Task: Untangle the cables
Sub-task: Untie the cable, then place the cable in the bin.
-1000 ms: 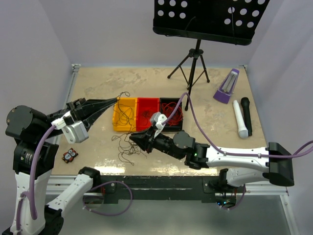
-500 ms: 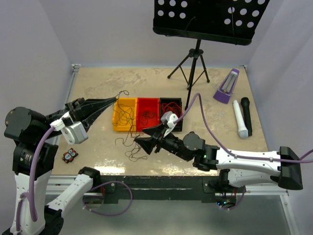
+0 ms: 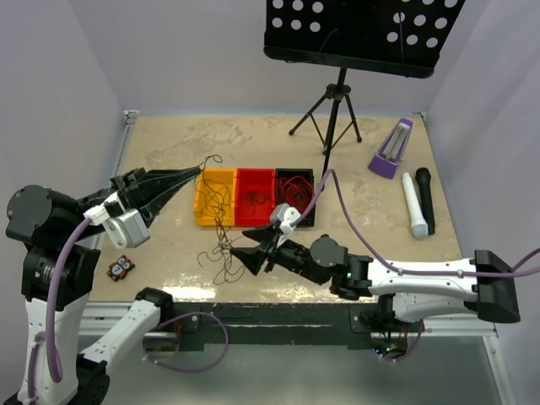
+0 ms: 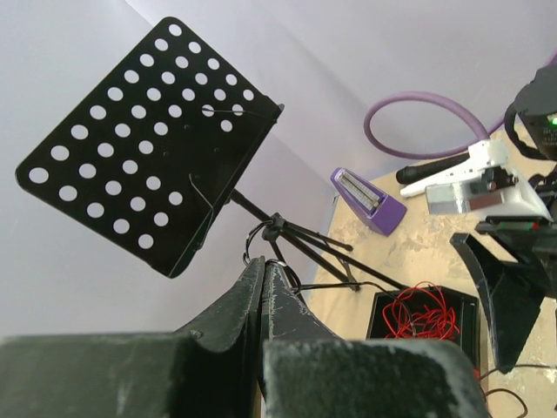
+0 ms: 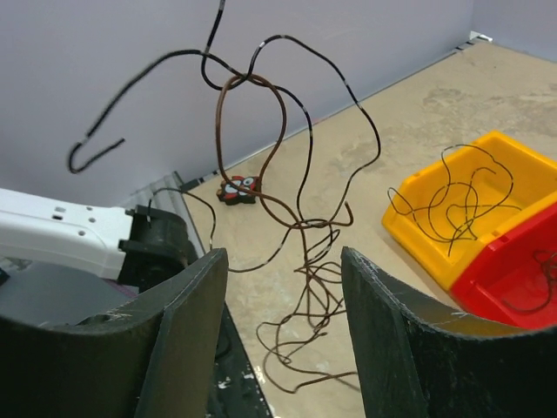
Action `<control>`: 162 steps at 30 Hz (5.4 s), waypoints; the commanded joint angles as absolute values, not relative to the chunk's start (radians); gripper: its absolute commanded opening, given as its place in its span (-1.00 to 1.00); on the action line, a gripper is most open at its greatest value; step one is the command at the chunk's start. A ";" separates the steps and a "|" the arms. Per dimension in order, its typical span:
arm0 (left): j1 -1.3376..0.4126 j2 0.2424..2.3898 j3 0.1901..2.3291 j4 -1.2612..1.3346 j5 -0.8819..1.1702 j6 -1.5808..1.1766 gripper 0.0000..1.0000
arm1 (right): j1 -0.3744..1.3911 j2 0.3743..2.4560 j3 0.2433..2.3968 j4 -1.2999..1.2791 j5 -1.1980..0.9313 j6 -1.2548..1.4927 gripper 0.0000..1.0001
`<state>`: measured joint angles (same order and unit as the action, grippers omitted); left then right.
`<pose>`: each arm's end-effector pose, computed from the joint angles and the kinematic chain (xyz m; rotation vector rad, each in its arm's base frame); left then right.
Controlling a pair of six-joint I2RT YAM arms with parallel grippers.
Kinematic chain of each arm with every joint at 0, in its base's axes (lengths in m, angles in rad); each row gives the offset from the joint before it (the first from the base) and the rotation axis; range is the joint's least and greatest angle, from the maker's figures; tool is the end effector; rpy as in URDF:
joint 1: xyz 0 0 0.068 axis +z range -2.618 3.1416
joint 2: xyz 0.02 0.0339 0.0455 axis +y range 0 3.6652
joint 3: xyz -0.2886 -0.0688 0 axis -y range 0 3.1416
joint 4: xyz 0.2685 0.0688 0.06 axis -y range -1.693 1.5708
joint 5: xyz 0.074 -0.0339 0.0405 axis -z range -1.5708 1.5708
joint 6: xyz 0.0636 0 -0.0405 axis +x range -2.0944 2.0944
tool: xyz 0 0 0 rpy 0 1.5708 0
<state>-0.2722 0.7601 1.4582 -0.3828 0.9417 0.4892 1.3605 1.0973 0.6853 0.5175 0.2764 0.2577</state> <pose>0.0670 -0.0721 0.5654 1.1718 0.7650 -0.4088 0.0781 0.2828 0.3320 -0.6086 1.4475 1.0992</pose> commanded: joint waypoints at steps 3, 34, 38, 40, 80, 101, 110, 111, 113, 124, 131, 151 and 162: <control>-0.268 0.769 1.463 -0.344 0.943 0.456 -1.00 | 1.362 1.199 0.822 0.617 0.296 0.141 0.17; -0.268 0.716 1.431 -0.172 0.606 0.469 -1.00 | 1.364 1.078 0.597 0.525 0.399 0.414 -1.00; -0.268 0.707 1.428 -0.111 0.513 0.468 -1.00 | 1.364 1.048 0.546 0.457 0.422 0.515 -1.00; -0.268 0.704 1.430 -0.083 0.464 0.474 -1.00 | 1.364 1.039 0.528 0.417 0.440 0.557 -1.00; -0.267 0.758 1.502 0.002 0.584 0.448 -1.00 | 1.364 0.979 0.615 0.132 0.623 0.671 0.23; -0.267 0.741 1.514 -0.051 0.637 0.431 -1.00 | 1.342 1.203 0.646 0.652 0.115 0.377 0.54; -0.267 0.735 1.514 -0.032 0.640 0.425 -1.00 | 1.339 1.336 0.706 0.681 0.089 0.371 0.16; -0.267 0.736 1.519 -0.032 0.638 0.420 -1.00 | 1.333 1.362 0.718 0.681 0.094 0.376 0.02; -0.267 0.742 1.538 -0.037 0.632 0.419 -1.00 | 1.328 1.397 0.730 0.681 0.123 0.396 -0.40; -0.267 0.807 1.643 0.198 0.274 0.664 -1.00 | 1.327 1.390 0.661 0.531 0.343 0.512 -1.00; -0.267 0.908 1.753 0.302 0.184 0.893 -1.00 | 1.327 1.377 0.600 0.468 0.412 0.597 -1.00; -0.267 0.790 1.355 0.089 0.462 0.753 -1.00 | 1.318 1.206 0.575 0.293 0.549 0.729 -1.00; -0.267 0.813 1.013 0.255 0.463 0.664 -1.00 | 1.319 1.101 0.502 0.282 0.525 0.782 -1.00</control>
